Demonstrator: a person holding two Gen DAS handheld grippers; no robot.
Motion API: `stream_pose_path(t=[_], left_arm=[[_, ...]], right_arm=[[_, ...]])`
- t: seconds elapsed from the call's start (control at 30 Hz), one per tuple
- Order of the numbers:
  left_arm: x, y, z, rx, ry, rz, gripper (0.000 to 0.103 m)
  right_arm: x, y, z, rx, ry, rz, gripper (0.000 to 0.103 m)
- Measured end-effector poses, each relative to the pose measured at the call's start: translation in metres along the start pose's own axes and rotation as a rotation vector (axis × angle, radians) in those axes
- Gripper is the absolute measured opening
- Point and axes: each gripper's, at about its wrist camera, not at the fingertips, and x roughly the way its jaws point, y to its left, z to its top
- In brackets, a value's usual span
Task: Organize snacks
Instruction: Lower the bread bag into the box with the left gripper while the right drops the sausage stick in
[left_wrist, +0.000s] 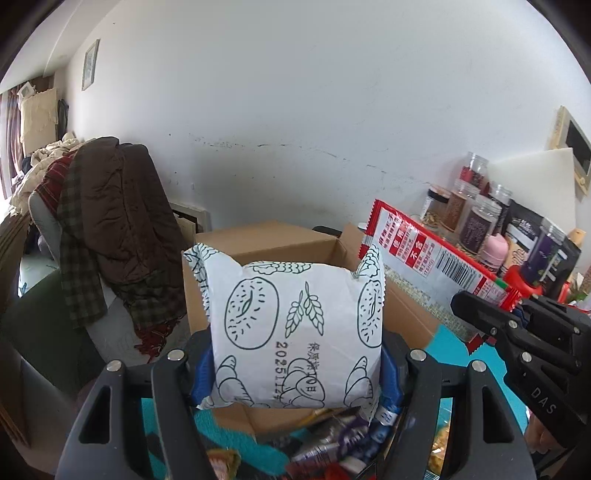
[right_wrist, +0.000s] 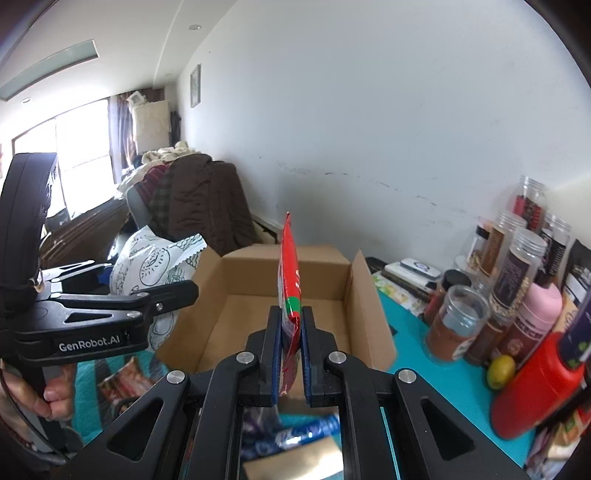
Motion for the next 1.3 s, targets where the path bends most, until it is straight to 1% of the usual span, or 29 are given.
stream_pose_path(t=[0.2, 0.5, 0.63, 0.73, 0.87, 0.9, 1.03, 1.1, 1.23, 1.27, 1.3], left_arm=[[0.039, 0.007, 0.004, 0.017, 0.057, 0.011, 0.069], [0.087, 0.014, 0.002, 0.005, 0.162, 0.017, 0.069], [0.103, 0.015, 0.001, 0.002, 0.212, 0.019, 0.069], [0.115, 0.016, -0.001, -0.004, 0.249, 0.026, 0.069], [0.122, 0.013, 0.000, 0.019, 0.259, 0.079, 0.069], [0.123, 0.012, 0.001, 0.023, 0.264, 0.089, 0.071], [0.133, 0.014, 0.001, 0.036, 0.301, 0.145, 0.072], [0.136, 0.014, 0.000, 0.038, 0.316, 0.159, 0.075], [0.136, 0.011, 0.000, 0.046, 0.314, 0.167, 0.076], [0.136, 0.010, 0.001, 0.047, 0.316, 0.168, 0.076], [0.136, 0.009, 0.001, 0.048, 0.318, 0.171, 0.076]], right_arm=[[0.031, -0.005, 0.011, -0.004, 0.020, 0.001, 0.009], [0.082, -0.018, 0.008, 0.013, 0.108, 0.021, 0.009], [0.098, -0.026, 0.007, 0.049, 0.147, 0.042, 0.009], [0.106, -0.028, 0.006, 0.053, 0.171, 0.046, 0.009], [0.117, -0.028, 0.002, 0.059, 0.212, 0.050, 0.009], [0.120, -0.030, 0.000, 0.057, 0.221, 0.048, 0.009], [0.129, -0.030, -0.006, 0.058, 0.259, 0.041, 0.010], [0.131, -0.031, -0.007, 0.064, 0.268, 0.036, 0.010], [0.133, -0.033, -0.010, 0.055, 0.290, 0.015, 0.011], [0.133, -0.032, -0.010, 0.053, 0.295, 0.010, 0.013], [0.133, -0.033, -0.011, 0.054, 0.303, 0.001, 0.021]])
